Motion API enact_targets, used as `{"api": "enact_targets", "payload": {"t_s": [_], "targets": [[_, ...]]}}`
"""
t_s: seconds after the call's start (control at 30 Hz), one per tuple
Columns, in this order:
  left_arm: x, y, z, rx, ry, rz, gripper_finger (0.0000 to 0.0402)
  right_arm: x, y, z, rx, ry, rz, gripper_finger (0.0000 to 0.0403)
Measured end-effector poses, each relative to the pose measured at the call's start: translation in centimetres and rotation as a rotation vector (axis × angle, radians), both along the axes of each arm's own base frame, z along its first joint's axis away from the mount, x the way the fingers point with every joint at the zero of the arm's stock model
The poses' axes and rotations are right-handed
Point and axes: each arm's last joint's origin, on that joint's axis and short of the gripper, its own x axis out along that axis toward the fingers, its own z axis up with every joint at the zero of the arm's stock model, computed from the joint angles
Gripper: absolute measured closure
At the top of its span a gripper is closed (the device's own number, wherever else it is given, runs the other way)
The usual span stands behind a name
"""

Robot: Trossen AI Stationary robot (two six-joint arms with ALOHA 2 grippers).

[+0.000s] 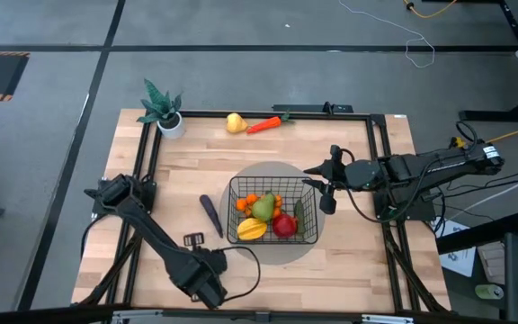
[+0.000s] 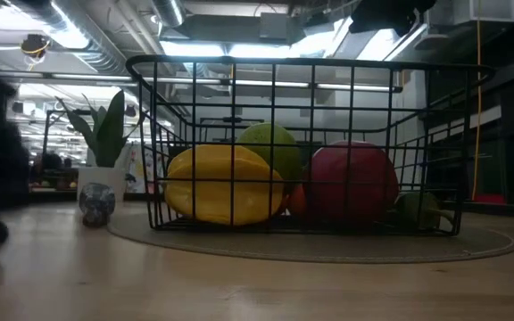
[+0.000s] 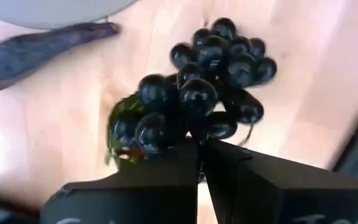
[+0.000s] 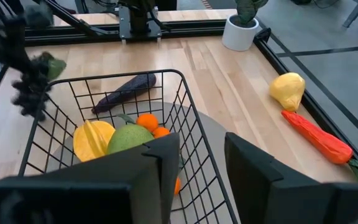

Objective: Build produce basket
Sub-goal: Put the dark purple grapes into the black wire basket

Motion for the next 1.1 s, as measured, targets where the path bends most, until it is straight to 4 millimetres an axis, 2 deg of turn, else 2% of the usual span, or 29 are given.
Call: {"api": "enact_targets", "payload": {"t_s": [0.13,0.23,0.37,0.63,0.87,1.0,1.1], "targets": [[-0.7,0.6,4.1,0.095,0.038,0.015,0.0401,0.0,0.0,0.0,0.000,0.000,0.000,0.0284],[-0.6,0.9,6.0,0.059,0.009,-0.046,0.0401,0.0,0.0,0.0,0.000,0.000,0.000,0.0284],[-0.1,1.6,9.2,0.078,-0.144,-0.116,0.0401,0.0,0.0,0.0,0.005,0.002,0.010,0.0284],[2.4,5.2,13.7,0.456,-0.428,-0.242,0.0401,0.0,0.1,-0.1,0.015,0.008,0.023,0.0284],[6.8,9.6,14.4,0.489,-0.503,-0.222,0.0396,0.0,0.1,-0.1,0.020,0.010,0.033,0.0284],[8.3,12.3,14.2,0.362,-0.482,-0.185,0.0352,0.0,0.1,-0.1,0.023,0.011,0.038,0.0284],[8.7,13.5,14.2,0.304,-0.468,-0.170,0.0312,-0.1,0.1,-0.2,0.020,0.027,0.038,0.0284]]}}
